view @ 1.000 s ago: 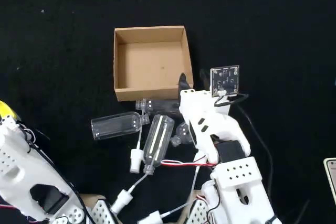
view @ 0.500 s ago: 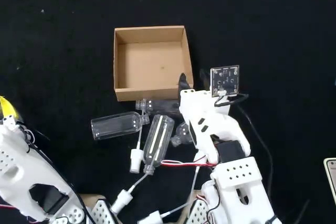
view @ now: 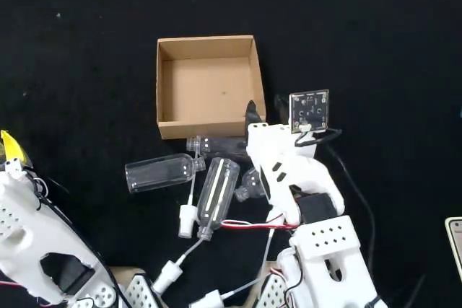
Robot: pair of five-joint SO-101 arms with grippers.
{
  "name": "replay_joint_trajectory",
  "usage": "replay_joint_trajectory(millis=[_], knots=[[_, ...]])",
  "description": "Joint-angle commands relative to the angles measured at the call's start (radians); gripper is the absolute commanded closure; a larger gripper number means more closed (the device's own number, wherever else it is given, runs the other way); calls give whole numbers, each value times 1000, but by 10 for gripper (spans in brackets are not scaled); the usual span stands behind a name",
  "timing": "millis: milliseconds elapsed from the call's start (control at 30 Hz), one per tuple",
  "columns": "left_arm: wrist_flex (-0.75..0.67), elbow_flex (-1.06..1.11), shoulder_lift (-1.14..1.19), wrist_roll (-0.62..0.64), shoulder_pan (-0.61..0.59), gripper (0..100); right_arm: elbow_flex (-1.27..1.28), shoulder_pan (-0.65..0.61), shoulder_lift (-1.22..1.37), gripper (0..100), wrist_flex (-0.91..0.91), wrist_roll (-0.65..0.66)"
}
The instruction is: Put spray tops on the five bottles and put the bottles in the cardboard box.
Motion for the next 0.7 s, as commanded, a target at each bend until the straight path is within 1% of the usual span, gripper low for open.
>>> replay_joint_trajectory(millis=[0,167,400,667], knots=[[-23,71,-172,-5,8,731,-8,12,-27,833,-32,-5],[-6,150,-307,-6,33,731,-5,12,-27,833,-32,-5],[127,88,-313,-12,36,731,-5,17,-27,833,-31,-5],[130,84,-315,-14,33,731,-5,17,-27,833,-31,-5]])
